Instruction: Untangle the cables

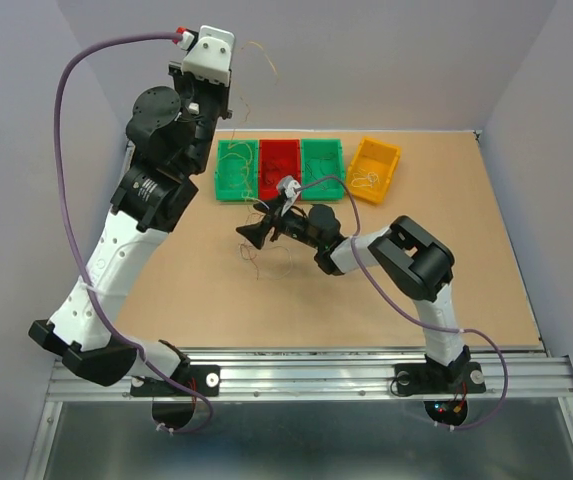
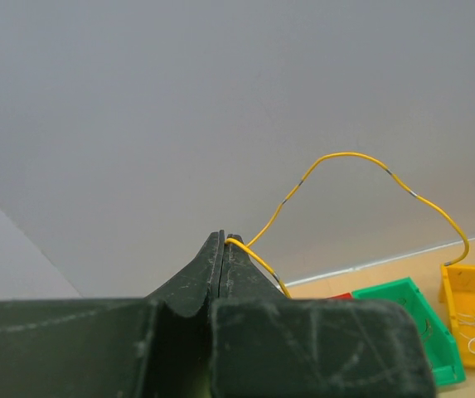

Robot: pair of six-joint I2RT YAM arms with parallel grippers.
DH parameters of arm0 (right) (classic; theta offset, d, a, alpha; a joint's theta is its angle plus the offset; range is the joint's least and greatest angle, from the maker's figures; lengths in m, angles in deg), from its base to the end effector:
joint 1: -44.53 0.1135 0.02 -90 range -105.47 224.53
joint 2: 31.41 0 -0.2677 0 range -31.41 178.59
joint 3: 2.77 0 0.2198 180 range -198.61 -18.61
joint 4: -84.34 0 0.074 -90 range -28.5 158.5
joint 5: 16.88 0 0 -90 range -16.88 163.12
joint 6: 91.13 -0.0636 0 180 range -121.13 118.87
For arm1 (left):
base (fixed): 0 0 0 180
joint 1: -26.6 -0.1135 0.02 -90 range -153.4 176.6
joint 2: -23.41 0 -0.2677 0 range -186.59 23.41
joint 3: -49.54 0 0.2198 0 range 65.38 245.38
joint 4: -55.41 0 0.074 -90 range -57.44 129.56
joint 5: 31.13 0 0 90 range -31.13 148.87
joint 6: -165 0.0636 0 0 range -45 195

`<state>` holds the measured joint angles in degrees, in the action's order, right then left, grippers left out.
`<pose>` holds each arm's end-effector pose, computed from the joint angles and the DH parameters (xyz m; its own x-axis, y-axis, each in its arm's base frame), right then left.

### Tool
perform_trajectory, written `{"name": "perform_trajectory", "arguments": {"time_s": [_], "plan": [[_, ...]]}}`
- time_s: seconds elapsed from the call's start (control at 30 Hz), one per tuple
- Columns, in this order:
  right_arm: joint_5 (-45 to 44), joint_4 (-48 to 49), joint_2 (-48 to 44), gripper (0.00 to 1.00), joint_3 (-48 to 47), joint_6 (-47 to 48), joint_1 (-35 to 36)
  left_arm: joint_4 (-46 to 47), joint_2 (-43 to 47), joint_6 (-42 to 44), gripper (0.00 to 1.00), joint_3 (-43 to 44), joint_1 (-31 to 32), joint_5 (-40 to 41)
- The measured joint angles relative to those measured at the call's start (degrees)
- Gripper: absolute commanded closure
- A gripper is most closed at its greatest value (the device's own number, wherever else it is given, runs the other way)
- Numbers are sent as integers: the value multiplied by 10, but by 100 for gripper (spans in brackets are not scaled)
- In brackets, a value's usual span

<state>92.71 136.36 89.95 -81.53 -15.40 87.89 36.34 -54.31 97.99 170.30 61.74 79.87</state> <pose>0.3149 0.3267 0.2152 -0.1034 0.2218 -0.9696 -0.8893 0.4160 0.1900 0.2139 -0.1227 0.5793 0.4111 0.1565 -0.8980 0.1184 0.9676 0.2229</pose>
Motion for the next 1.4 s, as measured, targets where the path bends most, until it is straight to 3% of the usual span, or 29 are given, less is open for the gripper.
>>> {"name": "perform_trajectory", "arguments": {"time_s": [0.07, 0.1, 0.23, 0.4, 0.6, 0.73, 0.87, 1.17, 1.4], "plan": [[-8, -4, 3, 14, 0, 3, 5, -9, 0, -2, 100, 12, 0, -1], [-10, -4, 3, 41, 0, 6, 7, -12, 0, -4, 100, 19, 0, -1], [-9, -2, 3, 99, 1, 11, 9, -28, -5, -6, 100, 67, 0, 1], [-9, 14, -1, 99, 33, 4, 10, -24, -6, -1, 100, 110, 0, 19], [-50, 9, -89, 100, 219, -8, 10, -3, -26, 26, 100, 118, -23, 57], [-149, 3, -219, 99, 343, -20, 9, -10, -81, 21, 100, 144, -104, 54], [-276, -45, -349, 99, 410, -56, -6, -38, -152, -9, 100, 201, -201, 27], [-451, -169, -454, 100, 495, -190, -157, -86, -175, -146, 100, 207, -421, -87], [-481, -209, -513, 100, 534, -226, -195, -47, -120, -205, 100, 114, -451, -202]]}}
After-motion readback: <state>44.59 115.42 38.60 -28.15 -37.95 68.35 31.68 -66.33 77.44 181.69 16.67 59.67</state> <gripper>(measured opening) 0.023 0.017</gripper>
